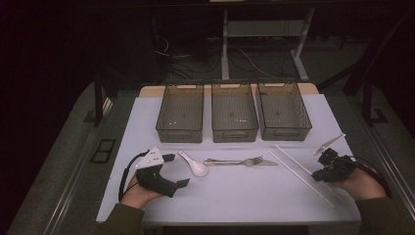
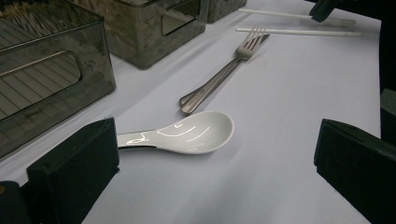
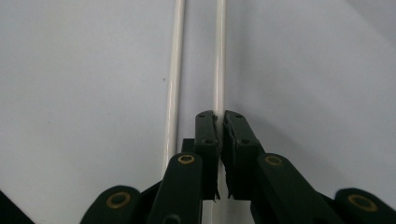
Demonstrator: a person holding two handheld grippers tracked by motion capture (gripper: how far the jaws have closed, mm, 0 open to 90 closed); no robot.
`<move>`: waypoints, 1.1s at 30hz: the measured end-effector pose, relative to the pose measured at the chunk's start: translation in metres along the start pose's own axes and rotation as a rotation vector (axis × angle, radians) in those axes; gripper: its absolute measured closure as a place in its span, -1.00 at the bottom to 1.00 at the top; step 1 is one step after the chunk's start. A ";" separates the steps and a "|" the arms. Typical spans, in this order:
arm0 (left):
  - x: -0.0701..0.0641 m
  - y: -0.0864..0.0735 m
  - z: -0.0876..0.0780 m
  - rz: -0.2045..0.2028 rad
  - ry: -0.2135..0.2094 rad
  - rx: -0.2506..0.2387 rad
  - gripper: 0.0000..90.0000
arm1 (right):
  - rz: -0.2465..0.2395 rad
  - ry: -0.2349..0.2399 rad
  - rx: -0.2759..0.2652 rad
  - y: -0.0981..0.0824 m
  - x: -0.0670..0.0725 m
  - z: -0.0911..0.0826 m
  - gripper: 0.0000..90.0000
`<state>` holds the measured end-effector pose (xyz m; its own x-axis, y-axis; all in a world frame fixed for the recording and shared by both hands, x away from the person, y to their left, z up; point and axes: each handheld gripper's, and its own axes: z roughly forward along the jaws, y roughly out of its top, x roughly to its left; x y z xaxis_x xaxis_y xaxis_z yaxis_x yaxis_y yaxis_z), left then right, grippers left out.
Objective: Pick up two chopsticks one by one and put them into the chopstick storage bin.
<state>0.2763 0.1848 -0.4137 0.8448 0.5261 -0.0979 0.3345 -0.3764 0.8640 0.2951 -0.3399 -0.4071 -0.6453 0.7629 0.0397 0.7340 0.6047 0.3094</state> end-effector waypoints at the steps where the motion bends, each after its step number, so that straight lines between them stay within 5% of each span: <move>1: 0.000 0.000 0.000 -0.001 0.000 -0.001 -1.00 | 0.001 0.000 -0.010 0.000 -0.001 -0.002 0.88; 18: 0.000 0.000 0.001 -0.007 -0.001 -0.005 -1.00 | 0.002 0.055 -0.171 0.019 -0.003 -0.025 0.88; 33: 0.001 -0.001 0.003 -0.013 -0.008 -0.010 -1.00 | 0.028 0.099 -0.274 0.055 -0.007 -0.021 0.88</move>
<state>0.2779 0.1834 -0.4161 0.8439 0.5244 -0.1129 0.3409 -0.3617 0.8677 0.3355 -0.3163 -0.3701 -0.6528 0.7444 0.1404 0.6759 0.4886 0.5518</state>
